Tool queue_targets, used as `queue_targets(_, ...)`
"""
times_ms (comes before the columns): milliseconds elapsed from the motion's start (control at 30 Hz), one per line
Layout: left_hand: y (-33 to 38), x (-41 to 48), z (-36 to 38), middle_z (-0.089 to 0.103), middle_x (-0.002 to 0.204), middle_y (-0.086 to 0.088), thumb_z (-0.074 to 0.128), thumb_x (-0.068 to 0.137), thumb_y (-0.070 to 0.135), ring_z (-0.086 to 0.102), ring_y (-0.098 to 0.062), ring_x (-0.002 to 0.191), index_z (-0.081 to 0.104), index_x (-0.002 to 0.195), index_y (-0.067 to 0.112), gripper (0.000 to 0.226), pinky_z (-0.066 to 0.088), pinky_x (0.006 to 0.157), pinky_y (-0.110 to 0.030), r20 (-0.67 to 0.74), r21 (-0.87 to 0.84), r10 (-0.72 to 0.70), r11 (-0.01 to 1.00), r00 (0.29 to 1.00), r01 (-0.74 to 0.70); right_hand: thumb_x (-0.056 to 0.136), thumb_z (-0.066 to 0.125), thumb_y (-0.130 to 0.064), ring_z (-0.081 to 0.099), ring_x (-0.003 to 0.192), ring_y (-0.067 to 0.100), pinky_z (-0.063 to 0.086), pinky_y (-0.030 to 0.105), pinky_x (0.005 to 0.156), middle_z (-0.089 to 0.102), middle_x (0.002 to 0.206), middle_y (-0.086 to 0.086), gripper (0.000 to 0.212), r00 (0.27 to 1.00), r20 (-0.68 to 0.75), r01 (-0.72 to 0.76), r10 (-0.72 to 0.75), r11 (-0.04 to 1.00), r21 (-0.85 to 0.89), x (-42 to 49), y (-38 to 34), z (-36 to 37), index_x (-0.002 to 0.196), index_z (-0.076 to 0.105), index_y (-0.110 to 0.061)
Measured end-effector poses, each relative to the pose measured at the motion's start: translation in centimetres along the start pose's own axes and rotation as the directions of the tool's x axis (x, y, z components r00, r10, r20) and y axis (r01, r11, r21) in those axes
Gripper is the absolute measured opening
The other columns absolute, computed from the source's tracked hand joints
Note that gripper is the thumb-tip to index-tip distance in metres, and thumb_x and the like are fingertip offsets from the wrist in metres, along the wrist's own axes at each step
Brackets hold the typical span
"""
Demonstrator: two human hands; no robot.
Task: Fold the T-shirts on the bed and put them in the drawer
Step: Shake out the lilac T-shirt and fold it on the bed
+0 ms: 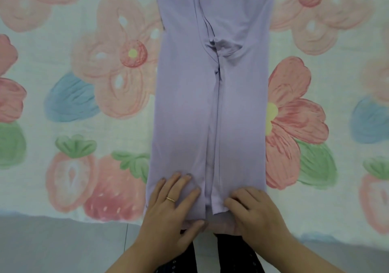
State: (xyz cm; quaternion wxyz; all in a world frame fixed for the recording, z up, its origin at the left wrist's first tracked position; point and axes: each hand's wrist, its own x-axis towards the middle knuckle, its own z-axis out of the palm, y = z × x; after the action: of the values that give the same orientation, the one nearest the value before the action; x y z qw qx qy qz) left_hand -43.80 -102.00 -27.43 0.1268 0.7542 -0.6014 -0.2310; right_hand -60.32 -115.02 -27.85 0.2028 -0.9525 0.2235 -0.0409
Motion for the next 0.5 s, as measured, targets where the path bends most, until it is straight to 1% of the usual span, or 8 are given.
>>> queue_targets(133, -0.2, 0.1, -0.7, 0.054, 0.128, -0.017, 0.034, 0.091, 0.053, 0.041, -0.030, 0.122, 0.069, 0.110, 0.014, 0.056, 0.032, 0.098, -0.045, -0.083, -0.045, -0.011, 0.999, 0.996, 0.007, 0.077, 0.052, -0.027, 0.064, 0.067, 0.024, 0.041, 0.030, 0.060, 0.065, 0.074, 0.003, 0.022, 0.996, 0.092, 0.020, -0.018, 1.000, -0.023, -0.9, 0.2, -1.1, 0.069, 0.071, -0.018)
queue_targets(200, -1.2, 0.7, -1.7, 0.058, 0.119, -0.024, 0.037, 0.090, 0.052, 0.048, -0.034, 0.112, 0.068, 0.110, 0.013, 0.054, 0.038, 0.094, -0.043, -0.188, -0.104, -0.222, 0.973, 0.957, 0.205, 0.084, 0.050, -0.045, 0.063, 0.079, 0.025, 0.041, 0.032, 0.070, 0.066, 0.086, 0.006, 0.037, 0.976, 0.049, -0.217, 0.214, 0.974, 0.062, -0.8, 0.7, -1.7, 0.084, 0.073, -0.017)
queue_targets(233, -1.7, 1.1, -2.2, 0.060, 0.112, -0.027, 0.044, 0.083, 0.053, 0.051, -0.037, 0.104, 0.066, 0.112, 0.009, 0.056, 0.040, 0.091, -0.043, -0.220, -0.186, -0.405, 0.910, 0.887, 0.370, 0.082, 0.056, -0.047, 0.062, 0.081, 0.028, 0.041, 0.034, 0.075, 0.064, 0.089, 0.008, 0.040, 0.899, -0.005, -0.432, 0.439, 0.888, 0.157, -0.3, 1.0, -2.2, 0.092, 0.072, -0.012)
queue_targets(267, -2.2, 1.5, -2.8, 0.059, 0.105, -0.029, 0.052, 0.074, 0.052, 0.053, -0.039, 0.097, 0.062, 0.119, 0.007, 0.064, 0.042, 0.089, -0.043, -0.188, -0.284, -0.574, 0.809, 0.797, 0.515, 0.078, 0.065, -0.040, 0.061, 0.082, 0.031, 0.043, 0.035, 0.078, 0.063, 0.088, 0.009, 0.038, 0.751, -0.044, -0.626, 0.659, 0.731, 0.272, 0.2, 1.4, -2.5, 0.099, 0.069, -0.009)
queue_targets(333, -2.7, 2.3, -3.4, 0.058, 0.102, -0.026, 0.067, 0.067, 0.040, 0.055, -0.038, 0.093, 0.036, 0.140, 0.010, 0.084, 0.045, 0.085, -0.040, -0.032, -0.327, -0.717, 0.666, 0.696, 0.670, 0.074, 0.075, -0.026, 0.062, 0.085, 0.029, 0.046, 0.036, 0.081, 0.061, 0.083, 0.004, 0.037, 0.423, 0.230, -0.872, 0.877, 0.324, 0.367, 1.3, 1.8, -3.2, 0.105, 0.061, -0.013)
queue_targets(367, -2.7, 2.6, -3.5, 0.058, 0.111, -0.020, 0.072, 0.070, 0.030, 0.057, -0.037, 0.094, 0.018, 0.145, 0.015, 0.093, 0.045, 0.082, -0.035, 0.051, -0.313, -0.698, 0.668, 0.715, 0.675, 0.077, 0.072, -0.028, 0.061, 0.086, 0.024, 0.046, 0.032, 0.080, 0.061, 0.084, 0.000, 0.036, 0.377, 0.402, -0.914, 0.834, 0.264, 0.310, 1.8, 1.5, -3.3, 0.108, 0.057, -0.017)
queue_targets(433, -2.3, 3.3, -3.9, 0.047, 0.134, 0.005, 0.074, 0.072, 0.010, 0.060, -0.037, 0.099, -0.009, 0.139, 0.025, 0.108, 0.044, 0.072, -0.015, 0.131, -0.406, -0.641, 0.661, 0.756, 0.630, 0.086, 0.061, -0.029, 0.059, 0.094, 0.016, 0.042, 0.021, 0.076, 0.062, 0.097, -0.002, 0.036, 0.414, 0.551, -0.910, 0.724, 0.318, 0.265, 2.4, 1.2, -3.5, 0.120, 0.053, -0.022)
queue_targets(500, -2.2, 4.2, -5.0, 0.053, 0.132, 0.004, 0.074, 0.070, 0.001, 0.063, -0.032, 0.095, -0.001, 0.137, 0.043, 0.109, 0.039, 0.065, -0.001, 0.156, -0.527, -0.599, 0.622, 0.785, 0.579, 0.085, 0.062, -0.020, 0.060, 0.089, 0.009, 0.040, 0.010, 0.065, 0.066, 0.097, -0.004, 0.034, 0.441, 0.558, -0.889, 0.703, 0.258, 0.378, 3.5, 1.5, -4.3, 0.119, 0.059, -0.020)
